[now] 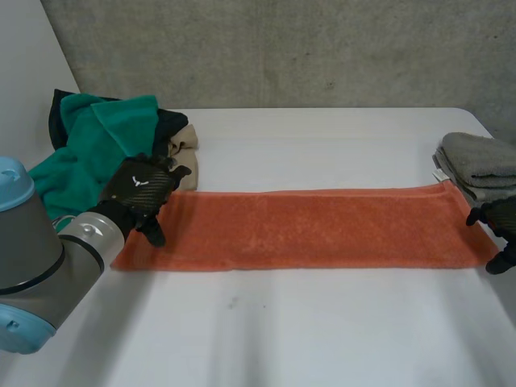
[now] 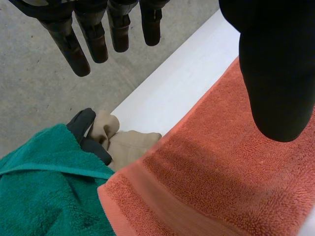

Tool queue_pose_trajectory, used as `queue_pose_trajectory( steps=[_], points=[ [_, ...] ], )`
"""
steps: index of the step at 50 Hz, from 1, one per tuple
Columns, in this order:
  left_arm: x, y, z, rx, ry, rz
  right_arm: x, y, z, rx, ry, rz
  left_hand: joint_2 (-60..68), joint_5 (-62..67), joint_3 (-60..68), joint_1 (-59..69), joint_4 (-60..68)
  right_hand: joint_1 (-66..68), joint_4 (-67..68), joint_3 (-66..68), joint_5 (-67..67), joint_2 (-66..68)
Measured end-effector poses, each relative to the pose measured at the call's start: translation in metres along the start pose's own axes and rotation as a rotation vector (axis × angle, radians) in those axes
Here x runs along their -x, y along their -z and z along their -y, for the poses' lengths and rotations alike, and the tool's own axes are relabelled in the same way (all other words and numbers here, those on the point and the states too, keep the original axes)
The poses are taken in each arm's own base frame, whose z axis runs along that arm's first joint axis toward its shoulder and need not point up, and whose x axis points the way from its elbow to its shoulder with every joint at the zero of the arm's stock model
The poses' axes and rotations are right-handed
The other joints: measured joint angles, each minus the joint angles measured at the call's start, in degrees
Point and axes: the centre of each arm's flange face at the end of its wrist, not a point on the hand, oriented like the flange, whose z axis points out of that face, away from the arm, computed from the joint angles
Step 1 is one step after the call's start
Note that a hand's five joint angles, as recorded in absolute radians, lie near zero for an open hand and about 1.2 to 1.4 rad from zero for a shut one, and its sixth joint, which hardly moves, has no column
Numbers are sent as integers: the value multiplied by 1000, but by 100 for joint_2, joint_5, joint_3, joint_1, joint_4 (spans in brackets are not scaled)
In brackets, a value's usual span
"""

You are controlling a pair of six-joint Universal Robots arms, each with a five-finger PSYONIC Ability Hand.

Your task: Fold the laundry.

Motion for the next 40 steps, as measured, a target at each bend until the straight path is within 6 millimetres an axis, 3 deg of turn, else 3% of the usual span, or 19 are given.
queue_pose_trajectory(
  steps=[3, 5, 7, 9, 18, 31, 36, 38, 40],
  points=[
    [0, 0, 0, 0, 1, -2, 0, -6, -6, 8, 1, 1, 0, 0, 0, 0, 0, 169, 235, 205, 283, 201],
    [0, 0, 0, 0, 1, -3, -1, -9, -8, 10, 6, -6, 0, 0, 0, 0, 0, 1213, 1279, 1257, 1301, 1284],
    [0, 0, -1, 2, 2, -3, -2, -13, -11, 8, 15, -17, 0, 0, 0, 0, 0, 3067, 3167, 3149, 3150, 3244],
    [0, 0, -1, 2, 2, -3, -3, -15, -12, 6, 22, -28, 0, 0, 0, 0, 0, 3385, 3765, 3755, 3658, 3838],
    [1, 2, 2, -8, 7, 2, -21, -17, -13, 14, 64, -160, 0, 0, 0, 0, 0, 3385, 3995, 3911, 3714, 3876],
    [8, 11, 17, -52, 7, 29, -93, 3, 1, 29, 165, -426, 0, 0, 0, 0, 0, 3385, 4001, 3917, 3755, 3885],
    [11, 14, 23, -70, 13, 41, -69, -2, 43, -80, 249, -396, 0, 0, 0, 0, 0, 3385, 4005, 3940, 3808, 3889],
    [12, 15, 25, -78, 13, 47, -31, -8, 80, -199, 316, -319, 0, 0, 0, 0, 0, 3385, 4006, 3941, 3809, 3889],
    [13, 17, 27, -85, 13, 50, 0, -9, 103, -284, 359, -257, 0, 0, 0, 0, 0, 3385, 4006, 3941, 3809, 3889]
  ],
)
